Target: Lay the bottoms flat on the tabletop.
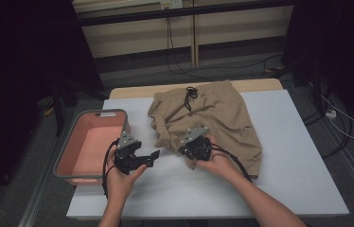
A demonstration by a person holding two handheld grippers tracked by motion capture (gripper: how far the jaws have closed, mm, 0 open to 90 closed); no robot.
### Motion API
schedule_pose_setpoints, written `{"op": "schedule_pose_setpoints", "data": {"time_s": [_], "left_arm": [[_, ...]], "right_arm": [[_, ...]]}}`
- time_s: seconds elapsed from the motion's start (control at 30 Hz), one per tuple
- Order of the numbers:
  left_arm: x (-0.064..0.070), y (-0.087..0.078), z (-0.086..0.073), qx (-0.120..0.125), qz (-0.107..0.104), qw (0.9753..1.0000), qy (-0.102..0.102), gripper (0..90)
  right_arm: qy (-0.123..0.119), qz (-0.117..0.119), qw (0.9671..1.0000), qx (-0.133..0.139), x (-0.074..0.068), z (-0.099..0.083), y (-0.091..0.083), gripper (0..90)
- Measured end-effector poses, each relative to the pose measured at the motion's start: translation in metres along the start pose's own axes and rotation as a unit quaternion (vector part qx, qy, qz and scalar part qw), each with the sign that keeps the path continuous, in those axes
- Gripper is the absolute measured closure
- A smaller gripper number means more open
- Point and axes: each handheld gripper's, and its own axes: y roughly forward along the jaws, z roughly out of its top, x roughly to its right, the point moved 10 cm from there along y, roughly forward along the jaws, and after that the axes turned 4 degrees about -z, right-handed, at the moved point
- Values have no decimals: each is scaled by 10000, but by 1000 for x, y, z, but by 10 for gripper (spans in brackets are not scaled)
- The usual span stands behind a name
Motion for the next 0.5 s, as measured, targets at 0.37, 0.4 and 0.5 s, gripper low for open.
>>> {"op": "schedule_pose_setpoints", "data": {"time_s": [0.37, 0.4, 0.5], "left_arm": [[5, -11, 8, 187, -95, 9997, -100, 161], [6, -11, 8, 180, -118, 9997, -123, 161], [4, -10, 5, 135, -105, 9997, -184, 162]], "right_arm": [[-134, 872, 9954, 367, -76, 11, -38, 881], [-162, 903, 9951, 376, -82, 11, -37, 880], [-195, 987, 9944, 338, -95, 10, -34, 874]]}}
